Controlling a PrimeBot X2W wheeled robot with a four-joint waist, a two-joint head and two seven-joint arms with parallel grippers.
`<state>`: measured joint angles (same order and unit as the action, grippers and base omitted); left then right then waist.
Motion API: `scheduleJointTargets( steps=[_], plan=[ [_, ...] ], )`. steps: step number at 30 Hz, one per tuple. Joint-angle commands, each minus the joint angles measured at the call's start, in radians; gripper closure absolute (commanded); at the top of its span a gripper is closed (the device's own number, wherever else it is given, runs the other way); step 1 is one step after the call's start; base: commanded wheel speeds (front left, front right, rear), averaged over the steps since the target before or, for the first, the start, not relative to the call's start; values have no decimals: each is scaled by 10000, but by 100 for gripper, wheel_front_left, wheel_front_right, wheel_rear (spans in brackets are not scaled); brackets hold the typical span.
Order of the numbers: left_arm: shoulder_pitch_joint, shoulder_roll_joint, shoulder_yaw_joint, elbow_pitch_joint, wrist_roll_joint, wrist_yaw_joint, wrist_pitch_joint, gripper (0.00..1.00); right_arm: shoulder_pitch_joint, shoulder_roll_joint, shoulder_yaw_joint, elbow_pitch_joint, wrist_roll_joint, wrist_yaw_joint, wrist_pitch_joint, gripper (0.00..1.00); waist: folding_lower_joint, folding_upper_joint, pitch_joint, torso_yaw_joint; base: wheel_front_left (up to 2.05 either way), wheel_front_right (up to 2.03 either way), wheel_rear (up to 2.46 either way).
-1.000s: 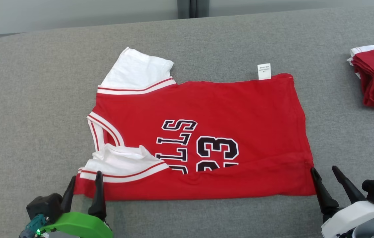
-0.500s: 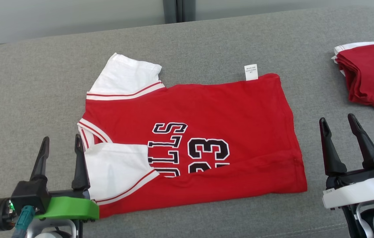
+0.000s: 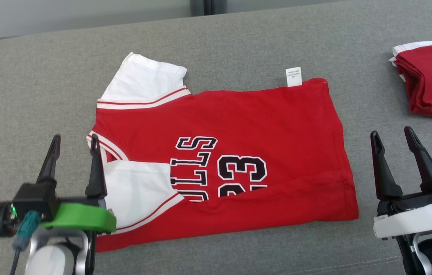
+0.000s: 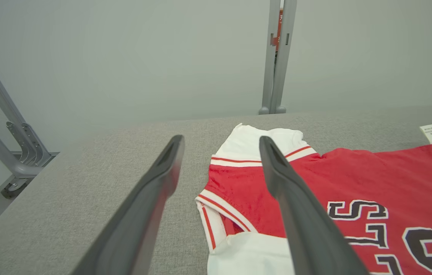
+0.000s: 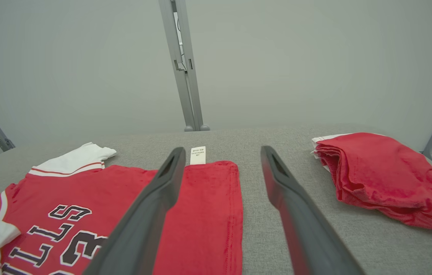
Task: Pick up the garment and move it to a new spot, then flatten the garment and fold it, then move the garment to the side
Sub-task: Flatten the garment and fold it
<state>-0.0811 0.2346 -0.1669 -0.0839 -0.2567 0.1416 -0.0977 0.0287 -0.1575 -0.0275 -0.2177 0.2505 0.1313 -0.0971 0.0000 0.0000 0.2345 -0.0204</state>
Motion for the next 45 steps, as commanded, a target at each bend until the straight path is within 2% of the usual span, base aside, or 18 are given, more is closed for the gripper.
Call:
scheduleJointTargets(
  steps=[1,4,8,16,24,32,33,34,35,39,45],
  plan=[
    [-606,67,-106,85,-110,-152,136,0,-177,-2,-33,-82,21,-13,55,0,0,0,372,79,0,0,0],
    [-1889,-16,-387,437,-225,-547,616,0,-331,-47,-48,-151,69,-13,51,0,0,0,824,77,0,0,0],
    [-3930,-160,-718,1598,-438,-1168,1359,0,-678,-98,36,-223,132,-13,-13,0,0,0,1524,-69,0,0,0],
    [-7655,-94,-1061,5335,-650,-2207,2232,0,-1283,-71,218,-208,156,-13,-193,0,0,0,2834,-632,0,0,0],
    [-9916,216,-1101,9008,-1213,-2642,2224,0,-1741,19,701,152,262,-13,-489,0,0,0,3651,-1218,0,0,0],
    [-10522,415,-1619,11115,-1661,-2736,2048,0,-2081,-141,773,610,366,-13,-655,0,0,0,3832,-1454,0,0,0],
    [-10529,388,-1732,11222,-1750,-2737,2012,19,-2107,-169,764,667,378,-13,-657,0,0,0,3829,-1456,0,0,0],
    [-10509,313,-1910,11326,-1913,-2739,2055,71,-2189,-231,748,738,375,-13,-646,0,0,0,3817,-1448,0,0,0],
    [-10512,284,-2027,11379,-2040,-2741,2068,100,-2294,-280,742,758,398,-13,-647,0,0,0,3808,-1431,0,0,0],
    [-10645,453,-2615,11364,-2326,-2741,1868,100,-3040,-602,829,1023,596,-13,-587,0,0,0,3739,-1348,0,0,0],
    [-11206,413,-3267,11203,-2603,-2732,1294,100,-4717,-1493,1458,2219,1406,-13,106,0,0,0,3626,-894,0,0,0]
  ],
)
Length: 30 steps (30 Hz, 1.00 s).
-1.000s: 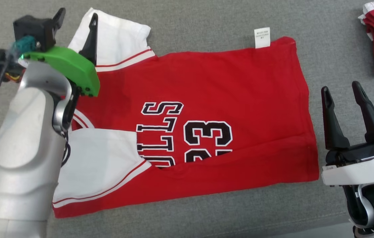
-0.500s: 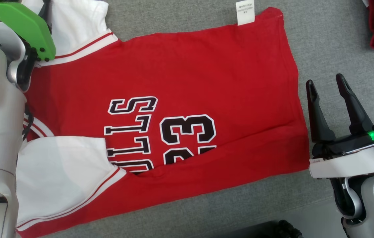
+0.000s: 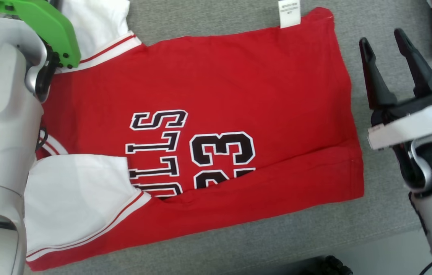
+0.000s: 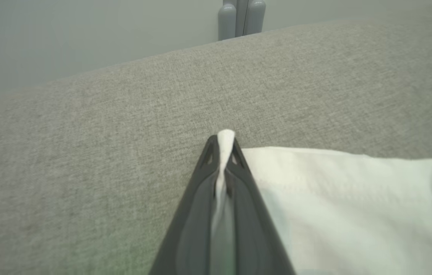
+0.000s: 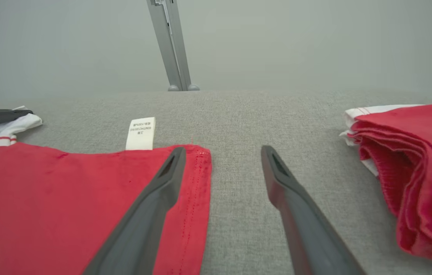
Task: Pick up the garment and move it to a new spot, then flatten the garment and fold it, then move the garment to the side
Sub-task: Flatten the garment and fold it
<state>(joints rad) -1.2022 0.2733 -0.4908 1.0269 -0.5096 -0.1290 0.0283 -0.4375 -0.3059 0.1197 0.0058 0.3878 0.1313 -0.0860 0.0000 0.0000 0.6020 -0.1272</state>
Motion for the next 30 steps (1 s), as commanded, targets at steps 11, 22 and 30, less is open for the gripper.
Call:
scheduleJointTargets(
  steps=[11,22,30],
  plan=[
    [-710,-292,-560,-91,-472,-8,-1164,100,-2446,-1227,1692,2991,1324,-13,1180,0,0,0,37,1128,0,0,0],
    [-4,243,-265,-887,-980,89,-2719,100,-2751,-1802,1636,2869,1687,-14,109,100,0,0,-499,1324,0,0,0],
    [2289,776,710,-3874,-1124,805,-2940,100,-1958,-1697,1145,2587,1606,-14,-260,100,0,0,-1092,1511,0,0,0]
  ],
)
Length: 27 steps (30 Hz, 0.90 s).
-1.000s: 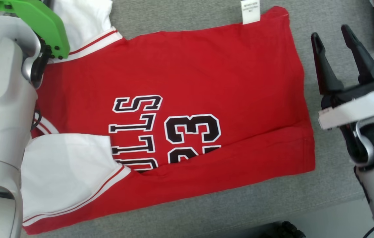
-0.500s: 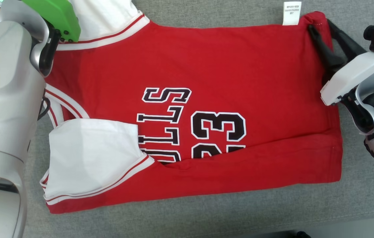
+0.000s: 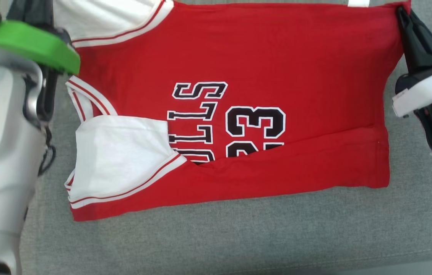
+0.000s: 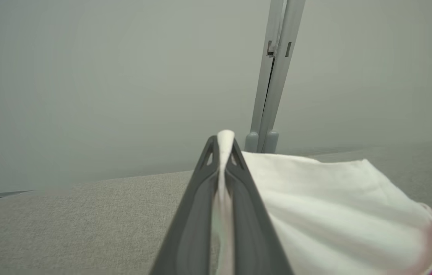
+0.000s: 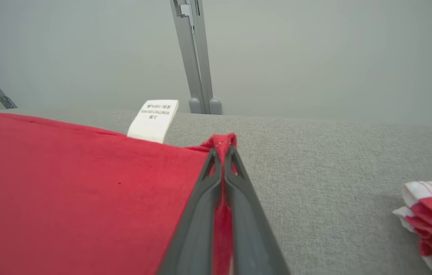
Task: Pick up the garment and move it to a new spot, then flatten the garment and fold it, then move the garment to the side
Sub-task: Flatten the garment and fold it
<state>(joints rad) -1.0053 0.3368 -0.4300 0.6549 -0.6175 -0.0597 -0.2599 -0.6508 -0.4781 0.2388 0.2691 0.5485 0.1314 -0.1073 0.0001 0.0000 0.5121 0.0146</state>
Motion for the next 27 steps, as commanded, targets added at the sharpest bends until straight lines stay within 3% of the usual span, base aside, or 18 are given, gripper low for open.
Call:
scheduleJointTargets(
  steps=[1,10,16,17,18,19,20,27],
  plan=[
    [796,210,270,-649,-59,237,-51,100,334,52,-83,-101,6,-16,-80,100,-1,0,-264,102,0,0,0],
    [6210,533,1119,-4914,-600,1943,171,100,2530,423,-406,-843,-227,-16,-367,100,-1,0,-870,207,0,0,0],
    [8111,449,955,-5825,-1253,2354,983,100,3785,951,-884,-769,-198,-18,-509,100,-1,0,-1088,266,0,0,0],
    [8266,426,896,-5829,-1360,2333,1104,100,3964,1060,-947,-729,-206,-16,-523,93,-1,0,-1124,259,0,0,0],
    [8389,406,835,-5796,-1439,2318,1219,100,4135,1175,-1013,-696,-205,-16,-538,30,-1,0,-1153,251,0,0,0],
    [8471,408,748,-5735,-1454,2296,1323,72,4260,1256,-1088,-677,-228,-16,-571,0,-1,0,-1191,241,0,0,0],
    [8533,394,695,-5698,-1465,2287,1342,0,4435,1377,-1182,-680,-276,-16,-617,0,-1,0,-1229,227,0,0,0],
    [8894,244,641,-5749,-878,2732,574,0,5511,2140,-1916,-1515,-1641,-13,-988,0,-1,0,-1747,43,0,0,0]
  ],
)
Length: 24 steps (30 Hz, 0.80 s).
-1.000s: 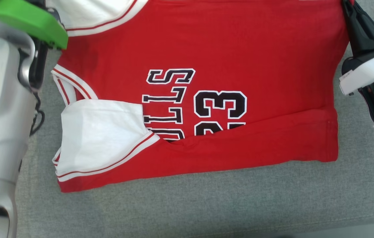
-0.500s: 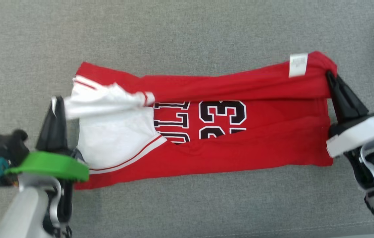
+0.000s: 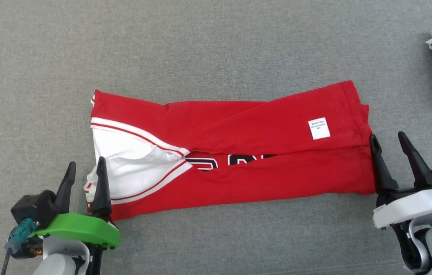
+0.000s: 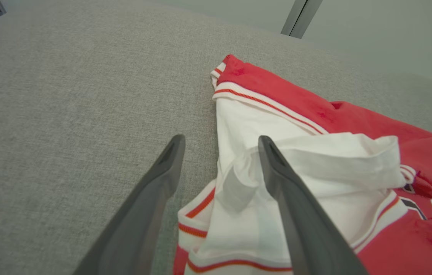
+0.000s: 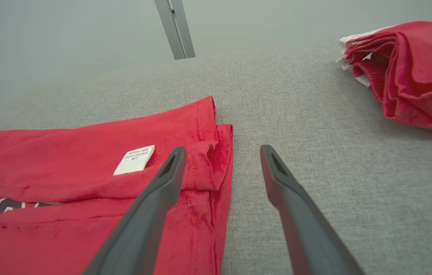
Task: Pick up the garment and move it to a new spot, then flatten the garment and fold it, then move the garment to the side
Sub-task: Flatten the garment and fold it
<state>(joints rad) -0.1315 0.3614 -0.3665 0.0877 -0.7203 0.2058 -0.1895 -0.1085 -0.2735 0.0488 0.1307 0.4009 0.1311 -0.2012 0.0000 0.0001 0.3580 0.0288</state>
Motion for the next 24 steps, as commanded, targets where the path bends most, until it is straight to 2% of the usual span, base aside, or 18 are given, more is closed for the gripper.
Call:
scheduleJointTargets(
  steps=[1,5,12,24],
  plan=[
    [177,26,47,-107,276,164,-216,0,215,211,-141,-344,-364,-11,-56,0,0,-1,-297,-131,0,0,0],
    [194,134,-4,-434,985,515,-496,0,606,741,-530,-1408,-1085,-11,133,0,0,-1,-692,-265,0,0,0],
    [-72,362,-18,-1031,2128,667,-715,0,869,1233,-794,-2763,-1922,-11,719,0,0,-1,-1172,-412,0,0,0],
    [136,237,176,-1316,2631,700,-756,0,1107,1472,-953,-3208,-1978,-11,1060,0,0,-1,-1356,-406,0,0,0]
  ],
)
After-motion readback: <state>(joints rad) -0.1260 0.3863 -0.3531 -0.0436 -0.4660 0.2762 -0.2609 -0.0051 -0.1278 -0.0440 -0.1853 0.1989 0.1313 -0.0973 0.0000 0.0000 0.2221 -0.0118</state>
